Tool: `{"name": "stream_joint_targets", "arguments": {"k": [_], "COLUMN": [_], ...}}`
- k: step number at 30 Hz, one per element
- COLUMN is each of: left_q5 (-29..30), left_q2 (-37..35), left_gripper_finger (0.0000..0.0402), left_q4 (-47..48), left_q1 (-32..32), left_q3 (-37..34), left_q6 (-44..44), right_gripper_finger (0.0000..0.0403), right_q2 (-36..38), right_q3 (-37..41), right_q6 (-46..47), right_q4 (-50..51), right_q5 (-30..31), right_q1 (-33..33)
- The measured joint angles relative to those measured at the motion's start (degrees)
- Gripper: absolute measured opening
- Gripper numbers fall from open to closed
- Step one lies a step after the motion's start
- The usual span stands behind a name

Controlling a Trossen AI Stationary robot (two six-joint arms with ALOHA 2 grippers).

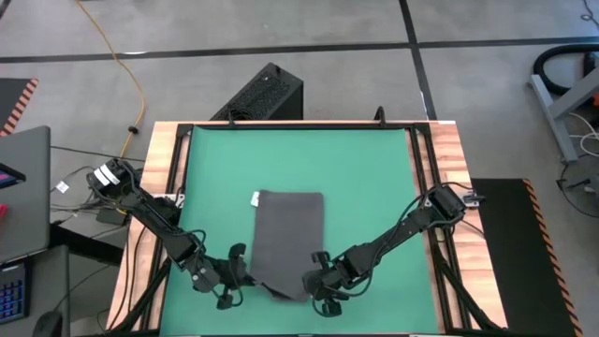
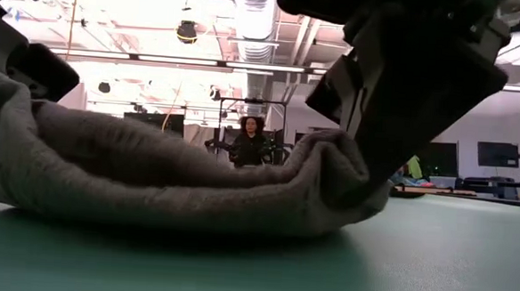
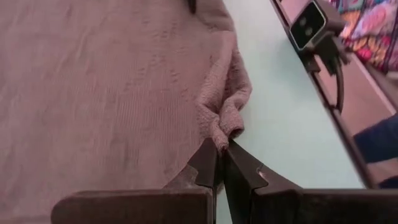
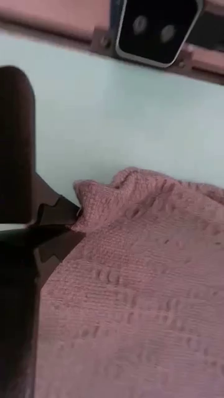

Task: Roll towel
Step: Roll the gray towel

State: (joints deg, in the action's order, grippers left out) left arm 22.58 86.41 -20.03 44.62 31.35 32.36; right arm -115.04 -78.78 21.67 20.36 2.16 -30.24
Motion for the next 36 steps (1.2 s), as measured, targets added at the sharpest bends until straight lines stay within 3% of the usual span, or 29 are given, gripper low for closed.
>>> {"name": "stream_joint_targets", "arguments": {"k": [9,18,25,31,36], "left_q5": [-1.6,-1.5,-3.8,-4.3,-3.9], "left_q2": [-0.1,-0.1,-0.1,-0.1,-0.1], "left_gripper_finger": [0.0,0.0,0.0,0.0,0.0], "left_q4": [0.6,3.3,1.8,1.2,-1.5], "left_q1": [-0.5,-2.1,-3.8,-4.1,-5.1], "left_q3": [0.0,-0.7,-1.5,-1.5,-1.5], "left_q6": [11.0,16.6,16.5,16.2,16.9], "right_gripper_finger": [0.001,0.0009,0.0009,0.0009,0.0009], "right_q2": [0.5,1.1,1.2,3.3,3.1], "right_q3": [0.0,0.2,4.4,10.5,14.3], "right_q6": [12.0,16.1,18.1,23.1,26.8], "right_q4": [-0.8,-1.3,-11.0,-16.9,-21.1], "right_q5": [-8.2,-9.0,-2.8,6.8,9.4], "right_q1": [1.6,0.3,-1.8,-4.5,-7.6]}}
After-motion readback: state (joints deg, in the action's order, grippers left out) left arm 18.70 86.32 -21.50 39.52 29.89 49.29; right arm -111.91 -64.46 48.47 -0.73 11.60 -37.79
